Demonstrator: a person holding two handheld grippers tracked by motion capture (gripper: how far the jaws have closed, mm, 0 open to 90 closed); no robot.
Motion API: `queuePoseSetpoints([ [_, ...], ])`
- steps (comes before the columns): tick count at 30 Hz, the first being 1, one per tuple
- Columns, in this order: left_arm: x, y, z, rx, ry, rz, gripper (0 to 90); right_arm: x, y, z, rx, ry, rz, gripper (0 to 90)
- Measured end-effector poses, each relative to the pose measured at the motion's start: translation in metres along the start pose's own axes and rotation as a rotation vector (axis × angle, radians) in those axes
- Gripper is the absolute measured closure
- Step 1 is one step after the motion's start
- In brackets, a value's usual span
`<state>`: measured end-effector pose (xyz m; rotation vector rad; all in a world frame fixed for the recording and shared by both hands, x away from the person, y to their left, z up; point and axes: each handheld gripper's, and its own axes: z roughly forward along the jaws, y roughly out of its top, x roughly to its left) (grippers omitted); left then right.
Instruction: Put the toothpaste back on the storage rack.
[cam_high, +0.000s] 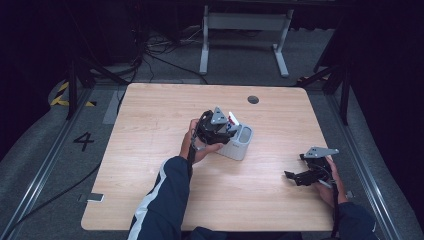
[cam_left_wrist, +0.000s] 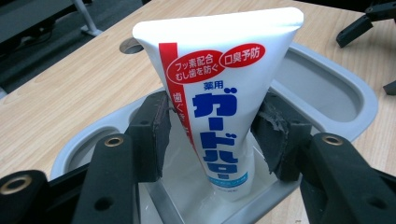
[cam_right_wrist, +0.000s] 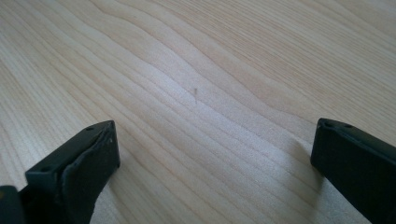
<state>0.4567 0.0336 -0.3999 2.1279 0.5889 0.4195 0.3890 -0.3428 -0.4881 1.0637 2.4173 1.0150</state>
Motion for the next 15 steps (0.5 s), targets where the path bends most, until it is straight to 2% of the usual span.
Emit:
queuePoseSetpoints([
  [7,-0.0001,-0.0002,-0.0008,-0.003,-0.006,-0.013,46.9,0.0,0.0,0.0,0.0,0.0,0.0,1.2],
  [15,-0.0015,0.0019,-0.0028,0.002,-0.001,0.004,45.0,0.0,0.0,0.0,0.0,0.0,0.0,1.3],
])
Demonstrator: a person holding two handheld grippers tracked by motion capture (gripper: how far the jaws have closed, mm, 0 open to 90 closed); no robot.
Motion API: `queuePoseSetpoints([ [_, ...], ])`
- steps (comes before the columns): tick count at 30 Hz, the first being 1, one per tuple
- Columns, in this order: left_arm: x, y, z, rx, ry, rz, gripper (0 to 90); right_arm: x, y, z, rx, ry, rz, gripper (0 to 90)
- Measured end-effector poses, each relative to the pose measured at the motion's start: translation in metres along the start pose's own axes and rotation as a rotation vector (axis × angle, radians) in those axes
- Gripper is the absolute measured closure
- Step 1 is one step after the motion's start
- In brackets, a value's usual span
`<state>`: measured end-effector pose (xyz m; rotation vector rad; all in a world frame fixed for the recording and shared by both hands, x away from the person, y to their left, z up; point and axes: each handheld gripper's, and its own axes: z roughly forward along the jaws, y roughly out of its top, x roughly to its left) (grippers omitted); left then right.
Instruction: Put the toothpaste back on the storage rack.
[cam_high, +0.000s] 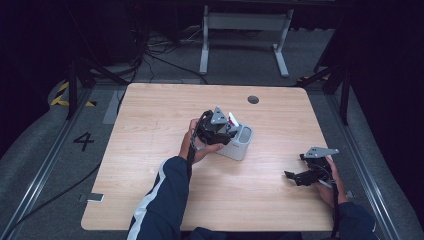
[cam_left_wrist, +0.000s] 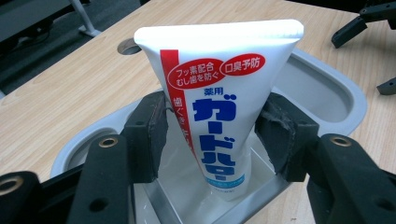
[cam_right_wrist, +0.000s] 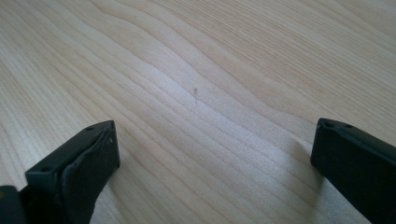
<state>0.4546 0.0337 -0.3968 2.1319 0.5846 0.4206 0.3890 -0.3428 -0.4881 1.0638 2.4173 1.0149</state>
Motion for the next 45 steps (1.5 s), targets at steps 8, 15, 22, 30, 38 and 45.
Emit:
queuePoseSetpoints([
  [8,-0.001,0.002,-0.005,-0.004,-0.013,0.001,42.0,0.0,0.0,0.0,0.0,0.0,0.0,1.3],
  [15,-0.002,0.005,-0.011,-0.017,-0.004,0.001,40.1,0.0,0.0,0.0,0.0,0.0,0.0,1.3],
  [22,-0.002,0.007,-0.017,-0.042,0.011,0.004,37.9,0.0,0.0,0.0,0.0,0.0,0.0,1.3],
  [30,-0.001,0.008,-0.025,-0.055,0.039,-0.014,35.3,0.0,0.0,0.0,0.0,0.0,0.0,1.3],
  [38,0.003,0.008,-0.036,-0.07,0.07,-0.016,32.0,0.0,0.0,0.0,0.0,0.0,0.0,1.2],
  [45,0.001,0.008,-0.044,-0.057,0.075,-0.01,30.2,0.0,0.0,0.0,0.0,0.0,0.0,1.3],
])
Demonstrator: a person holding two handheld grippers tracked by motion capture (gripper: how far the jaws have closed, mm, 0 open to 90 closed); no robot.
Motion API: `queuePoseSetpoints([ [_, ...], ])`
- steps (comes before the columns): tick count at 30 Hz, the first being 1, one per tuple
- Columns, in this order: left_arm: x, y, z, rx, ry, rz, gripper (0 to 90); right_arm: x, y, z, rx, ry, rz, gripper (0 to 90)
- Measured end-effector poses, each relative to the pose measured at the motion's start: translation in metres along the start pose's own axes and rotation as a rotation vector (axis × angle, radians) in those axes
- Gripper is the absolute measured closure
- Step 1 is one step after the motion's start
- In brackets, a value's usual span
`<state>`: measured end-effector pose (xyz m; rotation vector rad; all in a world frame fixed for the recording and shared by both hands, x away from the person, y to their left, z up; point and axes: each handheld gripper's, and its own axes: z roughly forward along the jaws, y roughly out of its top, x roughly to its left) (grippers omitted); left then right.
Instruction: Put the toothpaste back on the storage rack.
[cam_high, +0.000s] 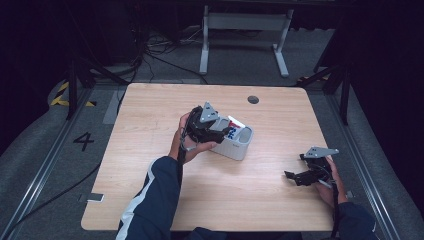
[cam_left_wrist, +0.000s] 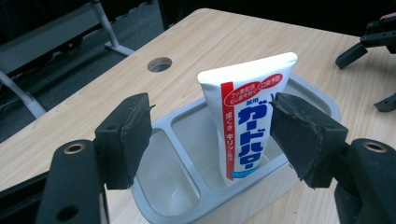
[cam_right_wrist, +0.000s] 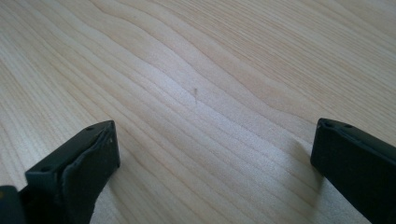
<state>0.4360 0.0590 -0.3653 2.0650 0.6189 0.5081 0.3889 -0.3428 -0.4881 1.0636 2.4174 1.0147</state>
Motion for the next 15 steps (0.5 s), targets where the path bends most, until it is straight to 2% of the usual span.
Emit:
queuePoseSetpoints([
  [15,-0.003,-0.004,-0.014,0.039,0.028,0.049,28.0,0.0,0.0,0.0,0.0,0.0,0.0,1.3],
])
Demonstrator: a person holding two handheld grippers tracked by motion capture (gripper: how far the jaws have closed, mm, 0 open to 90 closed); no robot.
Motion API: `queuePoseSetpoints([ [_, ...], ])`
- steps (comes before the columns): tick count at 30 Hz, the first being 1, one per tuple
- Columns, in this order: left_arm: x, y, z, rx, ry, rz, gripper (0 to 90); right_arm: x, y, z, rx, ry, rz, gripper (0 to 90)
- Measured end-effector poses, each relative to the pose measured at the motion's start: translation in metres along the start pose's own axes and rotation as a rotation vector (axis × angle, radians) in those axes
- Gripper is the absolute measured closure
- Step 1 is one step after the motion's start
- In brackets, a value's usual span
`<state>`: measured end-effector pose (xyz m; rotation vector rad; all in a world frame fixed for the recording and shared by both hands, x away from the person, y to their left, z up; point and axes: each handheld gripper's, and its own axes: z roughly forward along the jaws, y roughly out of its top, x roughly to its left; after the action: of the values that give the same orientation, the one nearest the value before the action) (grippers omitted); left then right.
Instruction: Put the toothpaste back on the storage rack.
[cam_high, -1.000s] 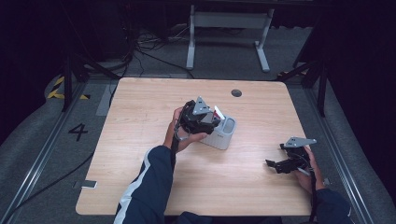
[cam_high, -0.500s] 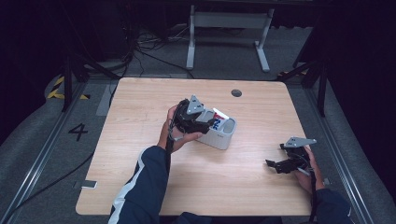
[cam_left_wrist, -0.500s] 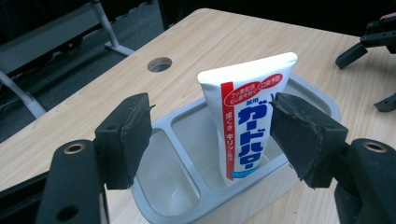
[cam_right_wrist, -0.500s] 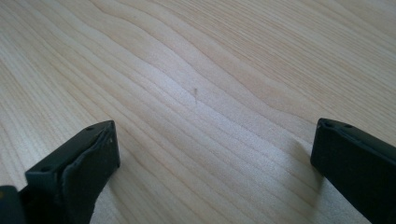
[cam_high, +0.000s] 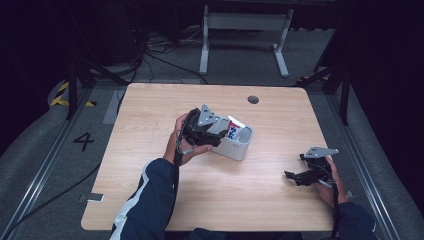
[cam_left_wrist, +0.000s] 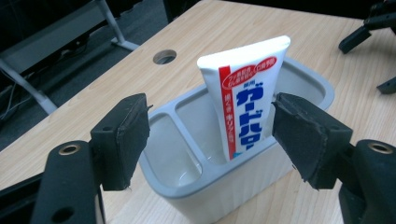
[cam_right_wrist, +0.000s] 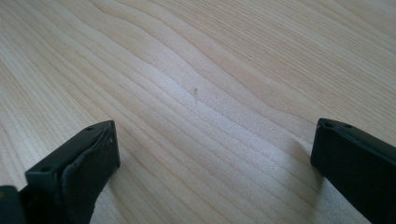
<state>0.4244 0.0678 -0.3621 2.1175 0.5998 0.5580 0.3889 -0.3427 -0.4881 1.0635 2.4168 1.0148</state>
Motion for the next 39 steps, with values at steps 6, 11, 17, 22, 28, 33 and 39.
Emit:
queuePoseSetpoints([
  [6,0.002,-0.01,-0.006,0.022,0.013,0.002,27.7,0.0,0.0,0.0,0.0,0.0,0.0,1.3],
  [11,0.003,-0.019,-0.014,0.038,0.021,0.006,27.5,0.0,0.0,0.0,-0.001,0.0,-0.001,1.3],
  [17,0.003,-0.03,-0.025,0.055,0.033,0.022,27.3,0.0,0.0,0.0,0.0,0.0,0.0,1.3],
  [22,0.005,-0.042,-0.032,0.077,0.045,0.026,27.3,0.0,0.0,0.0,0.0,-0.001,0.0,1.3],
  [28,0.009,-0.055,-0.039,0.094,0.058,0.02,27.1,0.0,0.0,0.0,0.0,-0.001,0.0,1.3],
  [33,0.012,-0.069,-0.045,0.115,0.07,0.008,27.0,0.0,0.0,0.0,0.0,-0.001,0.0,1.2],
  [39,0.013,-0.077,-0.049,0.143,0.081,0.012,27.0,0.0,0.0,0.0,0.0,0.0,0.0,1.3],
])
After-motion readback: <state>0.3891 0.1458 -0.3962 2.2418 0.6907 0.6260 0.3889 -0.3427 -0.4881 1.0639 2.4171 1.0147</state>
